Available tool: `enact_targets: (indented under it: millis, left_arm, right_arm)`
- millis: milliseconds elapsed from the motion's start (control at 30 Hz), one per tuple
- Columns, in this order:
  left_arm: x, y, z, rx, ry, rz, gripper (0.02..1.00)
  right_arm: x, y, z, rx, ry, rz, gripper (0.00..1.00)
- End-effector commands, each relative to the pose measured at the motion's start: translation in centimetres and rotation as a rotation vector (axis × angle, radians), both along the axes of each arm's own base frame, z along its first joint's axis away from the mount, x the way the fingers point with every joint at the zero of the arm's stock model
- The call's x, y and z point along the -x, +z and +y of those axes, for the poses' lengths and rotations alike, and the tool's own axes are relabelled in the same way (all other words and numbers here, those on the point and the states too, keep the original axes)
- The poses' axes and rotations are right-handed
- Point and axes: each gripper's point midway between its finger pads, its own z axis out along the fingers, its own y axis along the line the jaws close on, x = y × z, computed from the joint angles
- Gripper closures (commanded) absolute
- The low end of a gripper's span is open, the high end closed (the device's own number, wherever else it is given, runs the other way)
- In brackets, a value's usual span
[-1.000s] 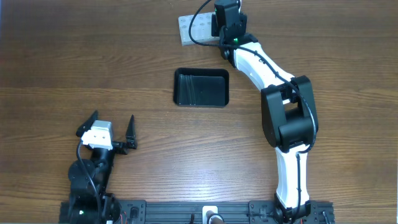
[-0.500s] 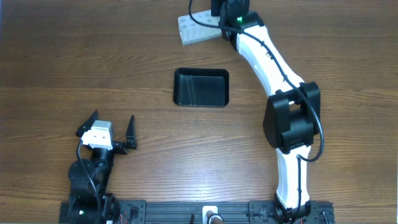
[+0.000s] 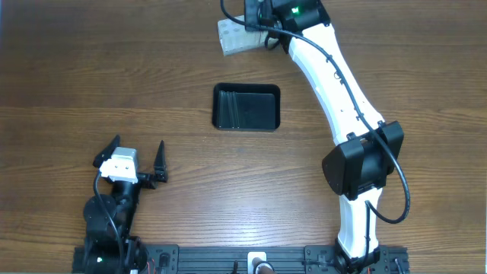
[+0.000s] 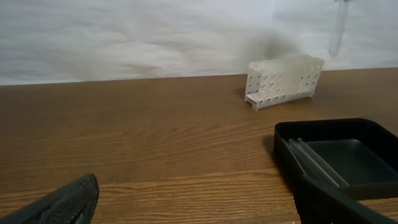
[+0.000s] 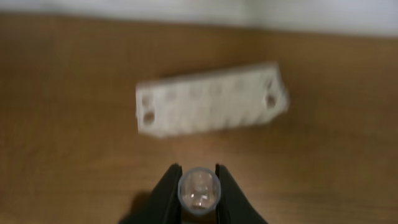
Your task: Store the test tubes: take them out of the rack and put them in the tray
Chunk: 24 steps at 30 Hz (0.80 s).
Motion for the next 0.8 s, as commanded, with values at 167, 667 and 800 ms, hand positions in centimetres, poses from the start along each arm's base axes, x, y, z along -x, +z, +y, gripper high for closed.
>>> enact_targets:
  millis: [167, 667, 800]
  left_arm:
    - [0.0, -0.2, 0.0, -0.010, -0.003, 0.000, 0.018]
    - [0.0, -0.1, 0.0, -0.010, -0.003, 0.000, 0.018]
    - [0.0, -0.1, 0.0, -0.010, -0.003, 0.000, 0.018]
  right_arm:
    - [4.6, -7.1, 0.1, -0.002, -0.030, 0.259, 0.879]
    - [9.0, -13.2, 2.4, 0.046, 0.023, 0.392, 0.877]
    - [9.7, -14.2, 2.2, 0.072, -0.007, 0.412, 0.862]
